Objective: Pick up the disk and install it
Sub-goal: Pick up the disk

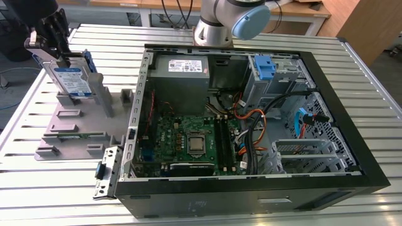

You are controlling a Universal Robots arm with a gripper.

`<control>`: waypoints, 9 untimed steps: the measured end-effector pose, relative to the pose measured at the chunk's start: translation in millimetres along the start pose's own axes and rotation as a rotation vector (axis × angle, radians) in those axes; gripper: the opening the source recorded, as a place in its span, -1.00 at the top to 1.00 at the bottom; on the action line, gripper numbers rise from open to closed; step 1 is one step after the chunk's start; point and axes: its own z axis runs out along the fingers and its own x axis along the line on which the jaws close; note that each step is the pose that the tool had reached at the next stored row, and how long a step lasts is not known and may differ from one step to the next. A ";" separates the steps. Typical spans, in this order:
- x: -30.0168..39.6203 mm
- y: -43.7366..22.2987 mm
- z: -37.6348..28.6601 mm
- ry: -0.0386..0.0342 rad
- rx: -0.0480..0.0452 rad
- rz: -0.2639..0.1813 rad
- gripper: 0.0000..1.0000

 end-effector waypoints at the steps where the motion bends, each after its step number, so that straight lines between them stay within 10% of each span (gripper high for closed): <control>1: 0.0 0.0 0.0 0.0000 0.0000 0.000 0.30; 9: 0.0 0.0 -1.1 0.0002 -0.0005 0.000 0.30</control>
